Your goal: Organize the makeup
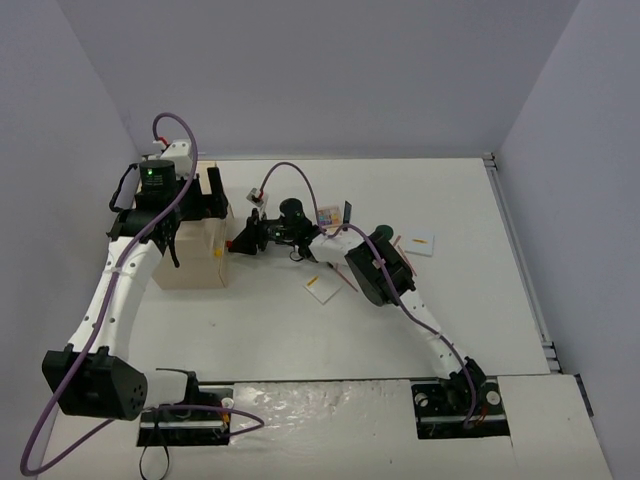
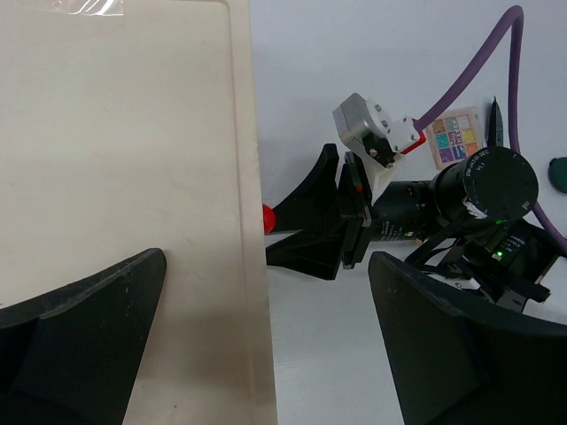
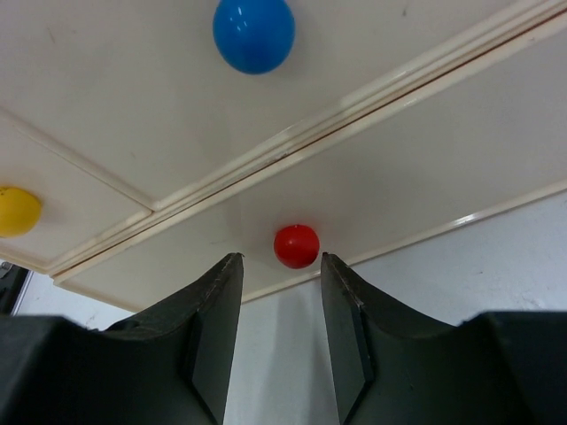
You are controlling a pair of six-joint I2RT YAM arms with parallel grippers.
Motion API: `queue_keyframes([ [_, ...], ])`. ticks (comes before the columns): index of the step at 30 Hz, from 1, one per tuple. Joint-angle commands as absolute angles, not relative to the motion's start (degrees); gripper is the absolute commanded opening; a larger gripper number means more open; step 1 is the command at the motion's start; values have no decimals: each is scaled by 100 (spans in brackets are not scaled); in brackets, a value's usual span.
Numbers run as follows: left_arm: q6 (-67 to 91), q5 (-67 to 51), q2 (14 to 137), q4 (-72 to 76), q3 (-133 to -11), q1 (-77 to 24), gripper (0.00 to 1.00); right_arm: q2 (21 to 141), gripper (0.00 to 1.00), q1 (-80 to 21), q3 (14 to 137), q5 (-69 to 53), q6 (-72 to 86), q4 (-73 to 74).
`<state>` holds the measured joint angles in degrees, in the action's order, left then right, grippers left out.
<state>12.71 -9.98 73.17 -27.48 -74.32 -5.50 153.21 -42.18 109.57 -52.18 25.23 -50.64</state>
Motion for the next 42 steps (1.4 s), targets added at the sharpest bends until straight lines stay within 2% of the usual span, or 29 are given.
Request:
queue_keyframes([
  [1, 1469, -1279, 7300, -2777, -7453, -536, 97, 15264, 37, -4294, 11423, -5423, 2624, -5772],
  [10, 1503, -1412, 7371, -2786, -7471, -536, 97, 15468, 28, -4298, 11700, -5452, 2804, -5889],
  [17, 1512, -1480, 7383, -2789, -7471, -536, 97, 15504, 27, -4289, 11760, -5496, 2821, -5862],
  [19, 1527, -1538, 7390, -2771, -7463, -536, 97, 15496, 23, -4297, 11760, -5501, 2836, -5930],
  [24, 1545, -1745, 7409, -2719, -7453, -545, 97, 15355, 1, -4274, 11605, -5511, 2915, -6079],
  [25, 1556, -1775, 7409, -2712, -7453, -545, 97, 15315, 0, -4263, 11541, -5506, 2918, -6108],
  [42, 1693, -2134, 7392, -2584, -7400, -708, 97, 14127, 0, -3747, 9502, -5430, 3106, -6949],
])
